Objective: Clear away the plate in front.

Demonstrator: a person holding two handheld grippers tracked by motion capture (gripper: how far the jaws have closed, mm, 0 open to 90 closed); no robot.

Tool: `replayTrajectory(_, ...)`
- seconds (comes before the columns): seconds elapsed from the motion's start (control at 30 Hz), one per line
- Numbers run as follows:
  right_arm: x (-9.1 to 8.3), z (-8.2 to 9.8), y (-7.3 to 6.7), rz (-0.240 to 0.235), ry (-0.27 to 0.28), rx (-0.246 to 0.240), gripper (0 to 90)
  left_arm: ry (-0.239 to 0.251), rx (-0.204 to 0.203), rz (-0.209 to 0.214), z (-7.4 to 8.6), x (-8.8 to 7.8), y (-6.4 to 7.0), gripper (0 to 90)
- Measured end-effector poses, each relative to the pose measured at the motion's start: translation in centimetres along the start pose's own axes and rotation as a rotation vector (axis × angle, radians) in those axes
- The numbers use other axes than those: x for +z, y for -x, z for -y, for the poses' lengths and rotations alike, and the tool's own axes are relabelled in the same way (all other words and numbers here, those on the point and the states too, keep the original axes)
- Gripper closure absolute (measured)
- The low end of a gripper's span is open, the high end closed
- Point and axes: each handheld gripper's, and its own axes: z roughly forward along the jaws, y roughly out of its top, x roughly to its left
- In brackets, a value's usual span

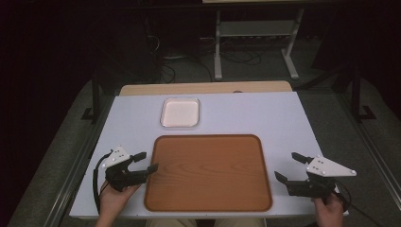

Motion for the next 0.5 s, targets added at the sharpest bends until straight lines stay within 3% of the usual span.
replayTrajectory(0.5, 0.03, -0.02, -0.11, -0.006, 0.001, -0.003, 13.0, -0.012, 0.003, 0.013, -0.10, 0.32, 0.23, 31.3)
